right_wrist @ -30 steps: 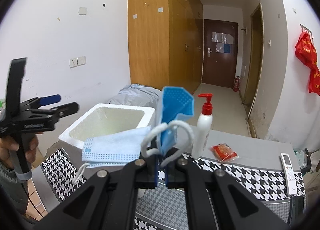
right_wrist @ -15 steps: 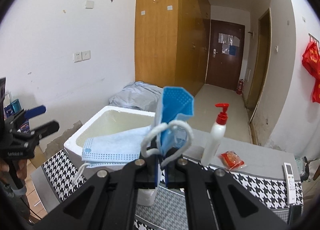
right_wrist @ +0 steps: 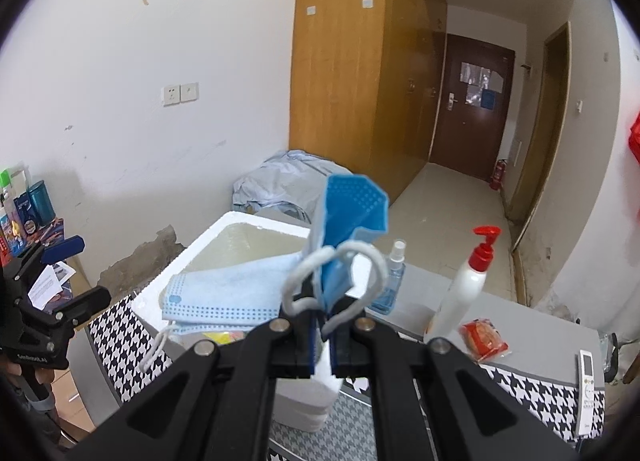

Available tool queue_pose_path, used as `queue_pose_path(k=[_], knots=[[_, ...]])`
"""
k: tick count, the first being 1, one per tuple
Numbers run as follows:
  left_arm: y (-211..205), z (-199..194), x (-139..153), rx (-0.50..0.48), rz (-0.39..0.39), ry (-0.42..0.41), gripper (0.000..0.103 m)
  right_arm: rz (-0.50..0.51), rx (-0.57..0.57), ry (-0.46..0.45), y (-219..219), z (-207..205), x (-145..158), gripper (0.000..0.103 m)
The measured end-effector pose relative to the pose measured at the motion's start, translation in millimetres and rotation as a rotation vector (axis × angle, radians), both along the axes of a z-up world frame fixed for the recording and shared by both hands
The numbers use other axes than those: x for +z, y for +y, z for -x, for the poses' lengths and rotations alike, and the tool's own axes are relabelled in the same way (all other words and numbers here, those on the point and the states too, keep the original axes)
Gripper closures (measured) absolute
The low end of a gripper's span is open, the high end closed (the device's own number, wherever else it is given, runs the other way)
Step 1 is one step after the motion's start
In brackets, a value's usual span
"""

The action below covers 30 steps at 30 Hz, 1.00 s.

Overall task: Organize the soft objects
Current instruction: 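Carry the blue mask over the foam box and open the right gripper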

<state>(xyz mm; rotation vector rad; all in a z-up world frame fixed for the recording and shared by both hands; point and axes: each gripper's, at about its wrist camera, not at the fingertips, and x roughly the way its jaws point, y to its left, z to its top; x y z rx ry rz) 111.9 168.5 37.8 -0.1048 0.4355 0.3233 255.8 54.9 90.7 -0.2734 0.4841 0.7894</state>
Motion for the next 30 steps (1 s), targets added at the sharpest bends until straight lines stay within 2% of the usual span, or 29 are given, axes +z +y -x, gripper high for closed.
queue_pose_path(k=[8,16,26,28,30], knots=[[3,10,-8,-0.011,0.029,-0.002,0.001,0.046,0.034,0.002,27,-8,-5,0.096],[3,8,-16,-0.014,0.032,0.025,0.001,0.081,0.065,0.043,45,-16,-17,0.096],[11,13,-23,-0.004,0.08,0.029,0.001,0.148,0.092,0.084,62,-26,-32,0.095],[12,14,-24,0.003,0.081,0.03,0.001,0.173,0.09,0.089,67,-27,-35,0.083],[14,16,-25,0.01,0.086,0.029,0.001,0.184,0.095,0.095,72,-28,-36,0.056]])
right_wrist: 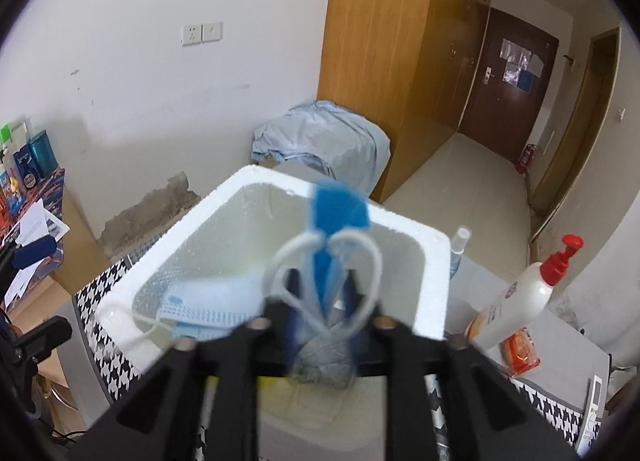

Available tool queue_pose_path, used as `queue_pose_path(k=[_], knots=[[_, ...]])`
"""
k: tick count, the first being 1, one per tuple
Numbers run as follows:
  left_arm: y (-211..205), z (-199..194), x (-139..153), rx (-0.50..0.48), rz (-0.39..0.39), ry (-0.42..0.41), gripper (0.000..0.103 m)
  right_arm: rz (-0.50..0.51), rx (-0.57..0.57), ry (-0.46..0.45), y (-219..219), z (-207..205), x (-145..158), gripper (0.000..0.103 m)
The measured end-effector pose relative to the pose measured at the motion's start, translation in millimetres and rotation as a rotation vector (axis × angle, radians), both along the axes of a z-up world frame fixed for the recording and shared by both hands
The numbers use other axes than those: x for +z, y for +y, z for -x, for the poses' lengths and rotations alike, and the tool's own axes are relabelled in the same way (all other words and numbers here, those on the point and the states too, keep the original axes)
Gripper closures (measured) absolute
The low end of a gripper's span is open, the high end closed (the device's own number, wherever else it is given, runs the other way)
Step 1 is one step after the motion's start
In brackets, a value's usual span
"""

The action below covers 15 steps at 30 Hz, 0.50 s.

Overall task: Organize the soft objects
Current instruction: 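Carry the blue mask over the foam box and open the right gripper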

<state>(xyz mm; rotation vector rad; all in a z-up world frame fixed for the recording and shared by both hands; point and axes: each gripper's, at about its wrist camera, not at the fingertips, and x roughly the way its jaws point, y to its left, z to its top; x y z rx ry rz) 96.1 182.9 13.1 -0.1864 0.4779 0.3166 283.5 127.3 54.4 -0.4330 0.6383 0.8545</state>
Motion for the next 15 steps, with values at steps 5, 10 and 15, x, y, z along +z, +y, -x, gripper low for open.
queue_pose_path(k=[5,10,15], knots=[[4,2,0,0.007,0.006,-0.006,0.001,0.028,0.0,-0.022,2,8,-1,0.034],[3,4,0,0.002,0.002,-0.007,0.001,0.034,-0.004,-0.032,-2,16,-1,0.034],[-2,4,2,-0.009,-0.004,-0.004,0.001,0.009,-0.015,-0.047,-14,24,5,0.033]])
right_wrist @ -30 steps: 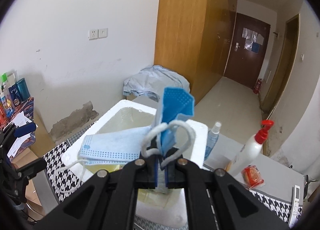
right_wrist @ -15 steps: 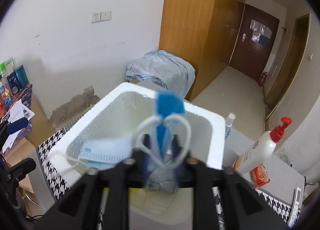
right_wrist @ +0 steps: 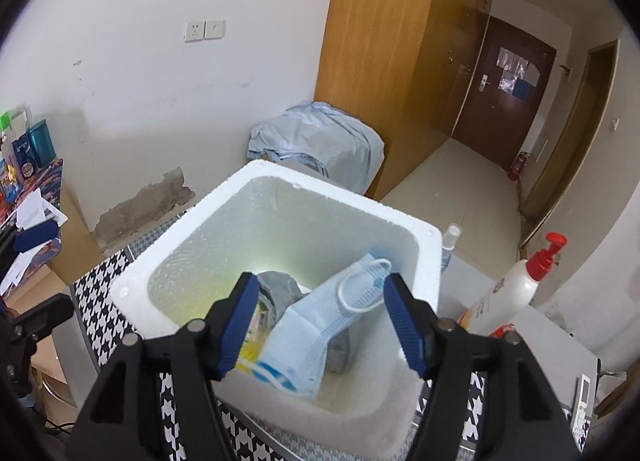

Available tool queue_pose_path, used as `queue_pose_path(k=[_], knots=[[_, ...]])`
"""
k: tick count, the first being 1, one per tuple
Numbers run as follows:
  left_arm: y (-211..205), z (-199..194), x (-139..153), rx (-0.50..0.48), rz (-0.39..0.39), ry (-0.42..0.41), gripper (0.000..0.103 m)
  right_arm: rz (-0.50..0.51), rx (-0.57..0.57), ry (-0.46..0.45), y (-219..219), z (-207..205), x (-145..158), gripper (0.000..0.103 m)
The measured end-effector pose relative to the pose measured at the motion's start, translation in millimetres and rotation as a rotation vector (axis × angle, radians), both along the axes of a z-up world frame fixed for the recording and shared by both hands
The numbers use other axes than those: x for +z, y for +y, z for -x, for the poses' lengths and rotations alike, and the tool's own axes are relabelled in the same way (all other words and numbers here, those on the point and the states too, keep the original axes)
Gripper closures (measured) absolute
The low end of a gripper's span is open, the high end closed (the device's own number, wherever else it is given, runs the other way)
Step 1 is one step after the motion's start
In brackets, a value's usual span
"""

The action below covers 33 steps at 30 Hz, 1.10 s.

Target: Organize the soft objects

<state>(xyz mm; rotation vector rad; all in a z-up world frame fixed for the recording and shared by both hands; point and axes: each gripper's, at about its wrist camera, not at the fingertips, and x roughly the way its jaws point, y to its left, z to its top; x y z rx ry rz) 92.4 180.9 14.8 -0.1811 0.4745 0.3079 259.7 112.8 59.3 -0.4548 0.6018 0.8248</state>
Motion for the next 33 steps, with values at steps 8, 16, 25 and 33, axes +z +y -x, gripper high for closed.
queue_pose_path(k=[8,16,25,33], knots=[[-18,1,10,-0.016,-0.031,-0.014,0.001,-0.047,0.001,-0.024,-22,12,16,0.026],[-40,5,17,-0.032,-0.057,-0.017,0.001,-0.107,-0.022,-0.043,-48,24,29,0.016],[-64,12,29,-0.035,-0.09,-0.041,0.001,-0.212,-0.035,-0.048,-88,45,38,0.0],[-81,20,39,-0.024,-0.111,-0.102,0.001,-0.276,-0.043,-0.085,-116,73,41,0.0]])
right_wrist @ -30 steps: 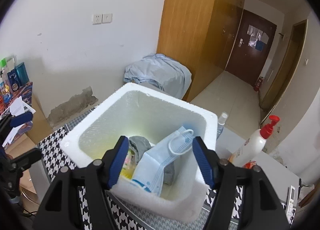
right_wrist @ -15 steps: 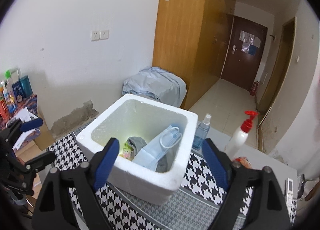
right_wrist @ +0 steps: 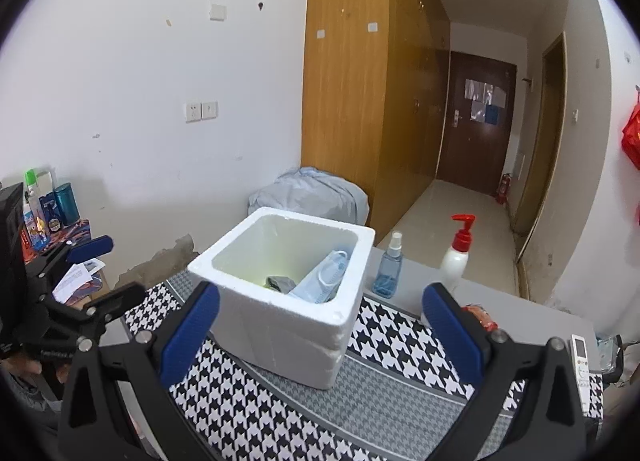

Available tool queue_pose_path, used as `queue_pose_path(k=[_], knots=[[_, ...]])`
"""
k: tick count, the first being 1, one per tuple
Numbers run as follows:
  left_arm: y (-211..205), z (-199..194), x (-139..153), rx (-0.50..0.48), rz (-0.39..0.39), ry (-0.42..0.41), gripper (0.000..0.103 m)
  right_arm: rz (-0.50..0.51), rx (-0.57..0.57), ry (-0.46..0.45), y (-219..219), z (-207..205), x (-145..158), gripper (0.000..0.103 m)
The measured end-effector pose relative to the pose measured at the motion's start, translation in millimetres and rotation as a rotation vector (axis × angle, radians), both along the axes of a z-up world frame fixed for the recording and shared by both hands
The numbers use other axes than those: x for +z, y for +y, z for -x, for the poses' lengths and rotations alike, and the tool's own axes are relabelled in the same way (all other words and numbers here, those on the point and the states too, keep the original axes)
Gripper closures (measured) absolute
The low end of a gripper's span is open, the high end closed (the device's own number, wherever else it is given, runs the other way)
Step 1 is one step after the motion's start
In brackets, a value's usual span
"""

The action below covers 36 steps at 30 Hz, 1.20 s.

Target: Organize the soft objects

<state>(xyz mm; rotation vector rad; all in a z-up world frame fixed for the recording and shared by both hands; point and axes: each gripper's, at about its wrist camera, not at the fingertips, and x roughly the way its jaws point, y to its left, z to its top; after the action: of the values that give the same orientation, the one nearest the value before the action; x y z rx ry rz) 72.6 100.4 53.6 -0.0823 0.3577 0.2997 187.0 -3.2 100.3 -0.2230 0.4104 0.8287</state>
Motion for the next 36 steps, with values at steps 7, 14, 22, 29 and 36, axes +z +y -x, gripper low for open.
queue_pose_path(k=[7,14,22,29,36], knots=[[-18,11,5,-0.017,-0.033,-0.057,0.001,-0.076,-0.027,-0.031,-22,20,-4,0.0],[-31,22,5,-0.011,-0.062,-0.135,0.001,-0.103,-0.078,-0.057,-37,38,-13,0.0],[-43,34,-3,-0.031,-0.062,-0.175,0.001,-0.159,-0.156,-0.106,-54,59,-29,0.0],[-46,41,-12,-0.027,-0.063,-0.21,0.001,-0.196,-0.216,-0.128,-64,72,-44,0.0],[-58,51,-24,-0.03,-0.094,-0.221,0.001,-0.203,-0.274,-0.156,-67,83,-63,0.0]])
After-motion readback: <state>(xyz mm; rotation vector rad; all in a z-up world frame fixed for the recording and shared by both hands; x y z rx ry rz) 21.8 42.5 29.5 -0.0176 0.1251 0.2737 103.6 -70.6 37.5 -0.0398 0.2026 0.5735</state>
